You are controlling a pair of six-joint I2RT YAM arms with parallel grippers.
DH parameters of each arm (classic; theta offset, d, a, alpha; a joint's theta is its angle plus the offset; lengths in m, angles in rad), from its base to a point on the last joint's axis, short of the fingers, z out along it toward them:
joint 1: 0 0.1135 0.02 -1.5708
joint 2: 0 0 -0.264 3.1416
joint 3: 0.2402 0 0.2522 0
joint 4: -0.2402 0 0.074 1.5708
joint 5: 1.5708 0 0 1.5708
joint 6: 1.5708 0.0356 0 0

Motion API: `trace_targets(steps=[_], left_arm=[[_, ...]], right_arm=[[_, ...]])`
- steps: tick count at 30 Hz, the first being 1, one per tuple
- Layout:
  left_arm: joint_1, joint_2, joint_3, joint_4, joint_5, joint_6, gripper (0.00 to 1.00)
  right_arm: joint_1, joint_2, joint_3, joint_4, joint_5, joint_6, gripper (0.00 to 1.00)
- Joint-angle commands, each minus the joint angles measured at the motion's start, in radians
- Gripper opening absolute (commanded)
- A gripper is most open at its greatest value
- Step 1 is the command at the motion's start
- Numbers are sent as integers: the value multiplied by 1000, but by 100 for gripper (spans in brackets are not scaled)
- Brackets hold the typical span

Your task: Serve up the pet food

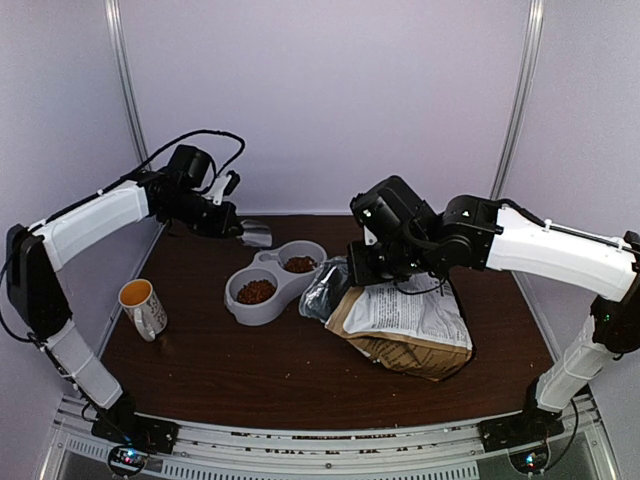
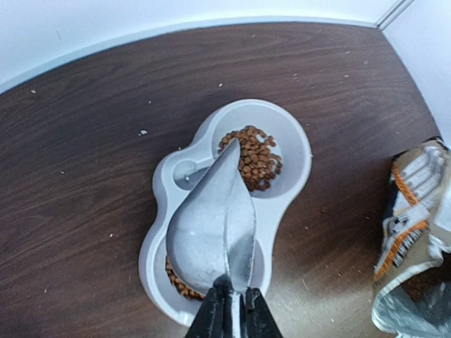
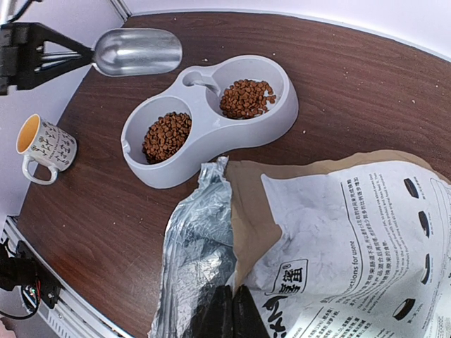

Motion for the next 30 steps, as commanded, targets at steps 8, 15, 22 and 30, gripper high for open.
trace_targets(steps=[8, 15, 22, 30], left_arm=[[-202, -428, -229, -39, 200, 13, 0], [-368, -492, -289, -42, 151, -72, 0], [-427, -356, -300, 83, 82, -115, 0], [-464, -12, -173, 245, 48, -176, 0]], right_arm=[[-16, -68, -41, 59, 37, -6, 0], [0, -85, -71, 66, 30, -6, 0], [33, -88, -78, 79, 15, -9, 0], [58, -95, -92, 117, 15, 30, 0]])
